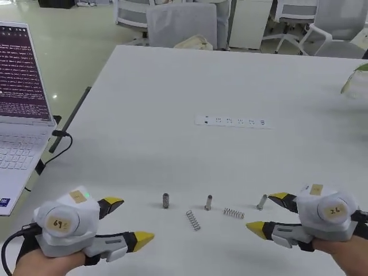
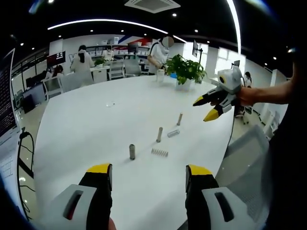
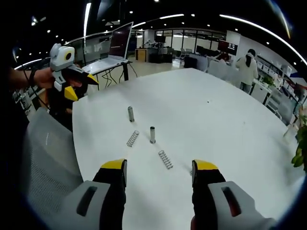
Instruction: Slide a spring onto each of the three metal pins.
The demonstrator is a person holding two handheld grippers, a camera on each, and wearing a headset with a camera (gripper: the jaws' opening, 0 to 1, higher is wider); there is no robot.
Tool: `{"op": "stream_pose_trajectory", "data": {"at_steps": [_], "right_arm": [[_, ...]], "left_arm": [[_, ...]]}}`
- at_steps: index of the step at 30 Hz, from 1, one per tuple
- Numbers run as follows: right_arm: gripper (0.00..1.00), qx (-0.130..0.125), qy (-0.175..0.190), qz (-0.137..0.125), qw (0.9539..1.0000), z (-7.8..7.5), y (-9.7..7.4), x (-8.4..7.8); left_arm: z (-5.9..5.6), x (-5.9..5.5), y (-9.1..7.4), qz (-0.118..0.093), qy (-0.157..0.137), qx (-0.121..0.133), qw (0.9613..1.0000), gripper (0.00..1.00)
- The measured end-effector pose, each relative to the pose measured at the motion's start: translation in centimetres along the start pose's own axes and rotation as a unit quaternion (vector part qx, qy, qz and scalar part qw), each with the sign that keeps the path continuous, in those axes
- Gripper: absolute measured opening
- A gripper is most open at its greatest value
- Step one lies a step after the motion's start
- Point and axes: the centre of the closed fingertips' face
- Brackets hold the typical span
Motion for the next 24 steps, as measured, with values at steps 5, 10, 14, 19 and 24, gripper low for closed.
{"op": "stream_pose_trajectory", "data": {"at_steps": [5, 10, 14, 19, 24], "right_arm": [[0.54, -0.005, 0.014, -0.006, 0.9999, 0.0, -0.8, -0.6], [0.55, -0.012, 0.027, -0.013, 0.9995, -0.2, -1.5, -1.1], [0.56, -0.016, 0.037, -0.013, 0.9991, 0.0, -2.0, -1.7], [0.57, -0.017, 0.050, -0.019, 0.9984, 0.4, -2.4, -1.9], [0.60, -0.016, 0.063, -0.026, 0.9975, 0.8, -2.6, -2.0]], "left_arm": [[0.0, -0.1, -0.1, 0.001, -0.001, 0.001, 1.0000, 0.57], [0.0, 0.0, 0.0, 0.001, -0.001, 0.001, 1.0000, 0.58], [-0.1, 0.2, 0.2, -0.001, -0.002, 0.001, 1.0000, 0.58], [-0.3, 0.5, 0.5, -0.002, 0.000, -0.002, 1.0000, 0.58], [-0.3, 0.7, 0.6, -0.003, 0.000, -0.003, 1.0000, 0.58]]}}
Point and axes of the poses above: the centre of the closed fingertips' face, and the gripper's own axes: y roughly forward along the fingers, z roughly to its left, x roughly out of its top, and after that the axes turned 13 degrees about y, right-handed
